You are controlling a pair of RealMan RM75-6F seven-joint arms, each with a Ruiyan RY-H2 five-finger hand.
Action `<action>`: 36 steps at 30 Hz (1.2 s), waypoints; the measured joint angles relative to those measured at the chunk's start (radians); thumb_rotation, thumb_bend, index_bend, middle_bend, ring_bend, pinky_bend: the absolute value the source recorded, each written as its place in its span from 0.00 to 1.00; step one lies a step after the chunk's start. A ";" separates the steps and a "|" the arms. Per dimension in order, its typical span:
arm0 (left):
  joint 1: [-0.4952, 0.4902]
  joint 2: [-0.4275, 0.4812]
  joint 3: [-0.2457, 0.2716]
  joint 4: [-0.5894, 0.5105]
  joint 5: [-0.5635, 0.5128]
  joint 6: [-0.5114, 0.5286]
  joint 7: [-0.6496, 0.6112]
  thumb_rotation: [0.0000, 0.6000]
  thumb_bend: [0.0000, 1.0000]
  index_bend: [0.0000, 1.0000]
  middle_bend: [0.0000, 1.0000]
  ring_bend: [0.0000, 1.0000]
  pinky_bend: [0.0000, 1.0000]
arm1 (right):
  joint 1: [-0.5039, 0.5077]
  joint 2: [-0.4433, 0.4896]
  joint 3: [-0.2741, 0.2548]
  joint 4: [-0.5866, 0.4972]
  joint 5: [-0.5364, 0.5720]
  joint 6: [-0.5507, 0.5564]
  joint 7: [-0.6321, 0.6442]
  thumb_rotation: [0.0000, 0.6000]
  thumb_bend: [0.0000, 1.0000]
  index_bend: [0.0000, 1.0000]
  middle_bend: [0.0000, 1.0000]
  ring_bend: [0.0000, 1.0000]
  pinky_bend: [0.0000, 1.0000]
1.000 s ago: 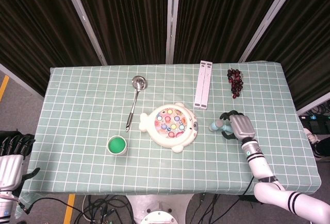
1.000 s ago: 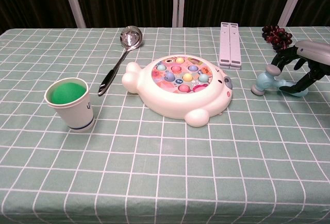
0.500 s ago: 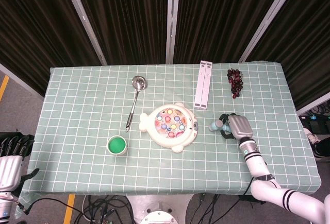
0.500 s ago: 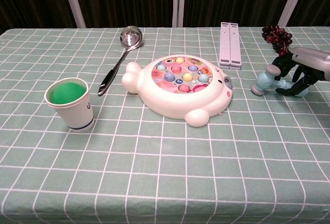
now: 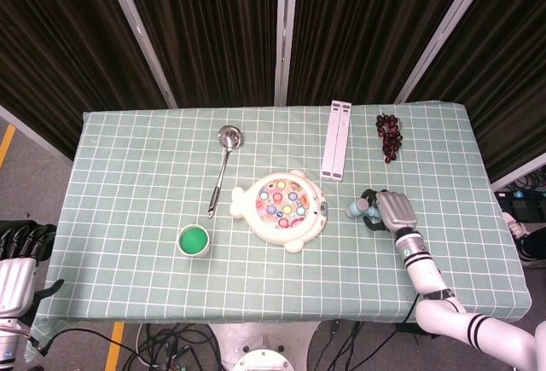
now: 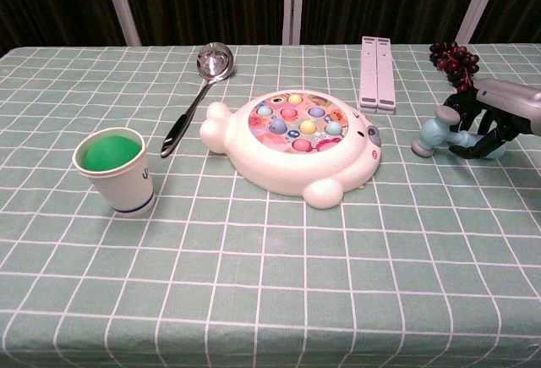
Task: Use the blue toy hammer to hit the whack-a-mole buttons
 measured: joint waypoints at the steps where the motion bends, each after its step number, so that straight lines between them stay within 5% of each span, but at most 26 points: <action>1: 0.000 0.000 0.000 0.001 0.000 0.000 0.000 1.00 0.00 0.19 0.15 0.07 0.00 | 0.001 -0.001 0.000 0.000 0.001 -0.001 0.000 1.00 0.28 0.39 0.45 0.34 0.41; 26: -0.001 -0.001 0.000 0.003 -0.003 -0.007 0.001 1.00 0.00 0.19 0.15 0.07 0.01 | -0.002 -0.009 0.001 0.017 -0.027 0.012 0.050 1.00 0.37 0.51 0.52 0.43 0.52; 36: -0.001 0.000 0.000 0.006 -0.006 -0.010 -0.003 1.00 0.00 0.19 0.15 0.07 0.00 | 0.002 0.002 0.002 0.029 -0.127 0.022 0.157 1.00 0.50 0.60 0.58 0.49 0.61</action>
